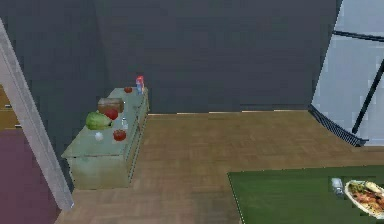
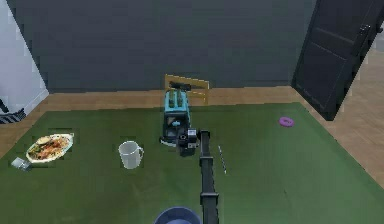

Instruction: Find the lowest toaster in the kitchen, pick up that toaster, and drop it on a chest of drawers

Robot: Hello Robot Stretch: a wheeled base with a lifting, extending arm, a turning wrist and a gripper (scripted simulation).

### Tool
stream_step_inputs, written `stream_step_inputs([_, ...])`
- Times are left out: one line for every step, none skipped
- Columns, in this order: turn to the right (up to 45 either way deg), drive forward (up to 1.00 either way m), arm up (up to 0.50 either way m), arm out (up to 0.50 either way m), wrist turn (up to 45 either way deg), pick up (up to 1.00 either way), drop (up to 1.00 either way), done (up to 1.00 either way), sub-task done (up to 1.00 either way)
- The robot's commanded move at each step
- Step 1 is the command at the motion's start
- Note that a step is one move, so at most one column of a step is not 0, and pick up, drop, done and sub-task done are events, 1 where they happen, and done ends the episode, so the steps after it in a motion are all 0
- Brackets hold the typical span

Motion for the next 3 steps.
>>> stream_step_inputs([0.0,0.00,0.00,0.00,0.0,1.00,0.00,0.00,0.00])
stream_step_inputs([0.0,0.00,0.10,0.00,0.0,0.00,0.00,0.00,0.00])
stream_step_inputs([0.0,0.00,0.28,0.00,0.0,0.00,0.00,0.00,0.00])
